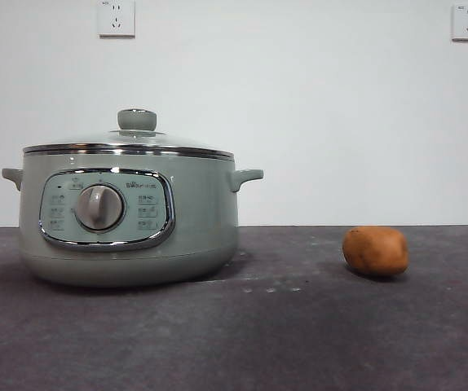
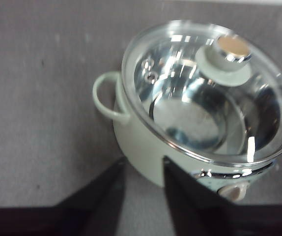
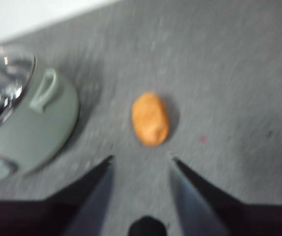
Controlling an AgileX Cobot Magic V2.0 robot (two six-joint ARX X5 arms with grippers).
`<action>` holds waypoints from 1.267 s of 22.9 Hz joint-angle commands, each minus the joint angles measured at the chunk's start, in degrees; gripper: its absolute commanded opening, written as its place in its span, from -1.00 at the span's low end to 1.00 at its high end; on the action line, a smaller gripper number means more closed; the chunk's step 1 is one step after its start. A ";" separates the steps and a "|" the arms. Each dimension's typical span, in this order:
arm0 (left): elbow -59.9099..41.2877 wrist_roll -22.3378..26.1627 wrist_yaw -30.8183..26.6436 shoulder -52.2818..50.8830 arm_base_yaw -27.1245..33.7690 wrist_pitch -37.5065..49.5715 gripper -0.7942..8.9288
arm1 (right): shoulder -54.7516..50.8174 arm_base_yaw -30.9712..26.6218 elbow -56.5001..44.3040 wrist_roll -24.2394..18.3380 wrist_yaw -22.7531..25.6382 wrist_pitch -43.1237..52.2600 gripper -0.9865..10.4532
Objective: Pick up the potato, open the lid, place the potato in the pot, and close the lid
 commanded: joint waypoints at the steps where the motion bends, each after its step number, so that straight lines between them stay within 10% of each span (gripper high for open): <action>1: 4.87 2.51 0.04 5.35 -0.17 -3.39 0.42 | 7.82 0.26 4.74 -4.48 -2.16 -3.56 0.30; 18: 21.51 6.34 2.84 28.33 -1.01 -3.32 0.46 | 57.94 17.42 43.39 -12.26 15.39 -14.88 0.46; 29: 21.51 7.58 2.86 28.50 -1.64 -4.13 0.46 | 71.78 17.27 45.97 -12.63 16.35 -14.53 0.45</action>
